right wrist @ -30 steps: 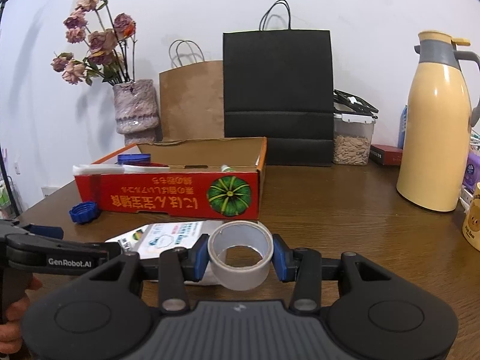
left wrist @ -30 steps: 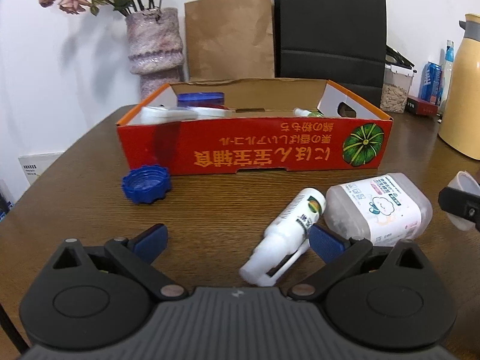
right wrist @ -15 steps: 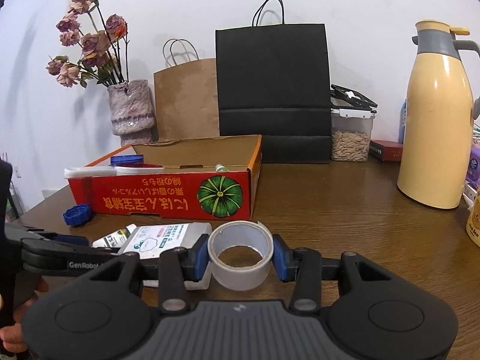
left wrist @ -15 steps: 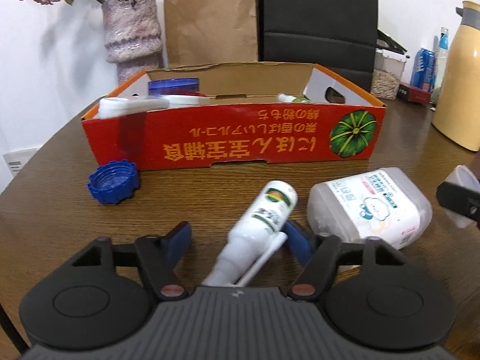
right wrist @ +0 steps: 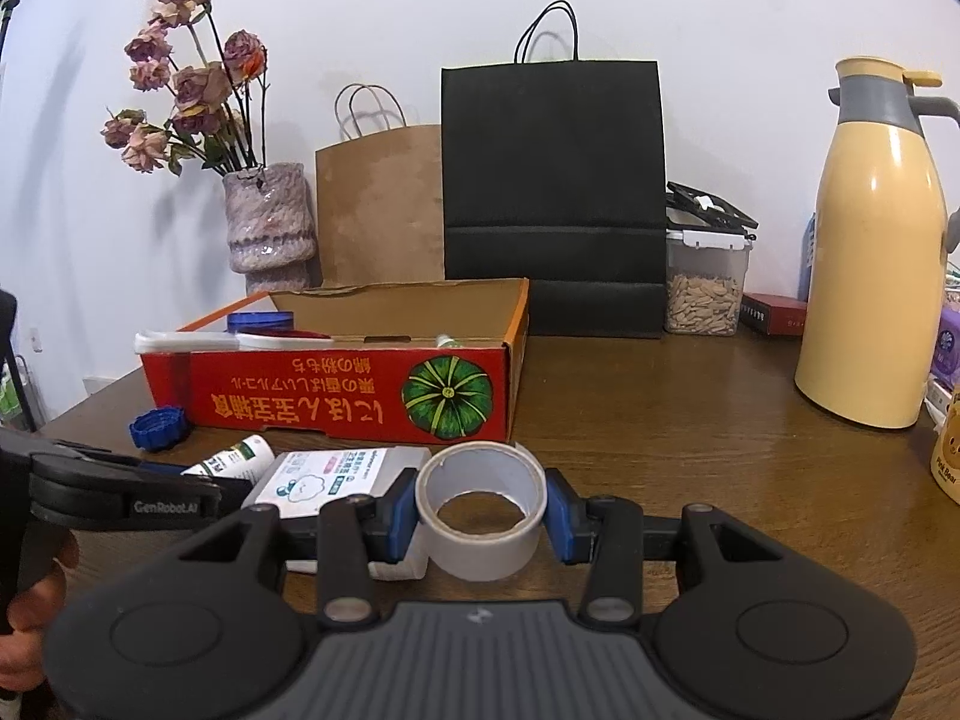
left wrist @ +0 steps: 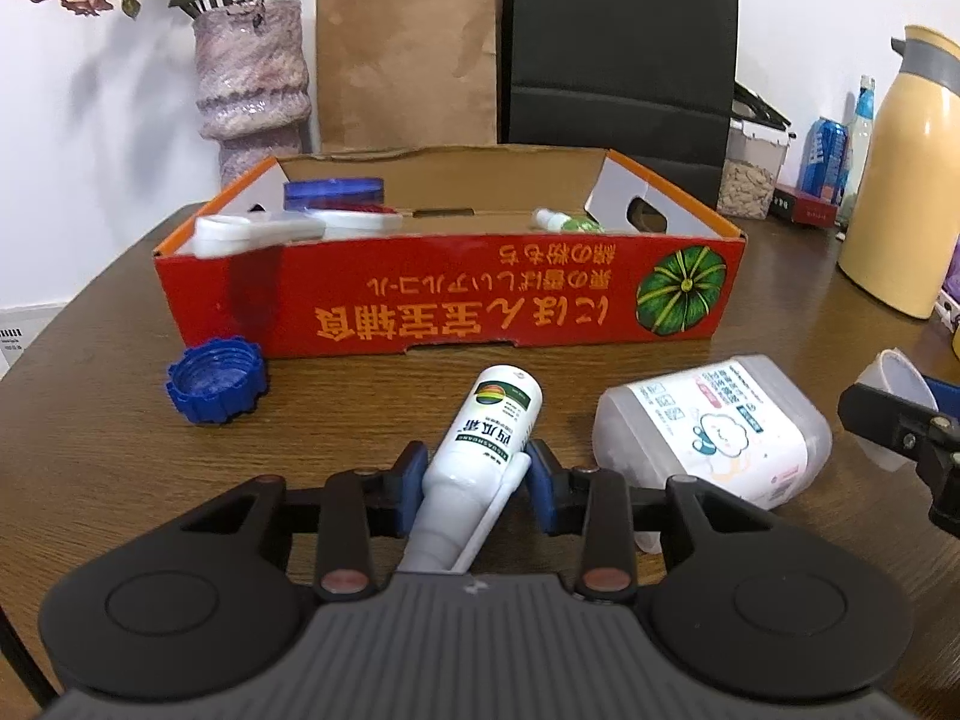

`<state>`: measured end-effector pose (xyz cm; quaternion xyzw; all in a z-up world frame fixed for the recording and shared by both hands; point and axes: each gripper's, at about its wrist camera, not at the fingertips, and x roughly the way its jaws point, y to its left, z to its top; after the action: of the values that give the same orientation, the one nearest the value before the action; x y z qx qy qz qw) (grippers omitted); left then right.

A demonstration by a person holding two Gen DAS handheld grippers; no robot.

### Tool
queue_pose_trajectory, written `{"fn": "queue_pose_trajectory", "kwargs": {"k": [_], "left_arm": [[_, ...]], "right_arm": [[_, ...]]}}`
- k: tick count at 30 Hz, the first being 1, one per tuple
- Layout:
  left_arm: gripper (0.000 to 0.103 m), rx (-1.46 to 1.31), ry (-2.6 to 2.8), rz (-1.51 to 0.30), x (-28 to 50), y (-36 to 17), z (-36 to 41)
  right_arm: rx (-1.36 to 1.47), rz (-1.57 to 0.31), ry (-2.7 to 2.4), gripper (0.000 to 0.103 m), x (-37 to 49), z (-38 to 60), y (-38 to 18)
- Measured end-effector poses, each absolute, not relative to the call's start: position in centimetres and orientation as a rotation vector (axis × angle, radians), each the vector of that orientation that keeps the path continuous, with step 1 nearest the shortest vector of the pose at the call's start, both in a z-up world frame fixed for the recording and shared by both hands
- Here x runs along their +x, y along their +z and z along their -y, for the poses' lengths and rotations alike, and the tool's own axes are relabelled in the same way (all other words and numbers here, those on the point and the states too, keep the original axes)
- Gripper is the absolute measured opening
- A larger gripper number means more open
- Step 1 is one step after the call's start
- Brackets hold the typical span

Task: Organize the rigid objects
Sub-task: 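Carry the tape roll and spray bottle over the box with both tools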

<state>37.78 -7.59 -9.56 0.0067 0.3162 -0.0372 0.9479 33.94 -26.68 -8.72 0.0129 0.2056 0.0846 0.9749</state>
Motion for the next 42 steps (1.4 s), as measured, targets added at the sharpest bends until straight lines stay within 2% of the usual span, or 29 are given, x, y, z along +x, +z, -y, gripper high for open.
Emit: {"fn": "queue_pose_trajectory", "kwargs": {"k": [23,42], "left_arm": [[0.036,-0.115,-0.027,-0.487,39.3,-4.1,5.8],[0.036,-0.136,0.013,-0.438,45.6,-2.8,4.8]], "right_arm": [[0.027,-0.297,0.209,0.042,36.5,23.6,-6.6],[0.004,-0.248,0.219,0.042,44.9,19.8,-4.2]]}}
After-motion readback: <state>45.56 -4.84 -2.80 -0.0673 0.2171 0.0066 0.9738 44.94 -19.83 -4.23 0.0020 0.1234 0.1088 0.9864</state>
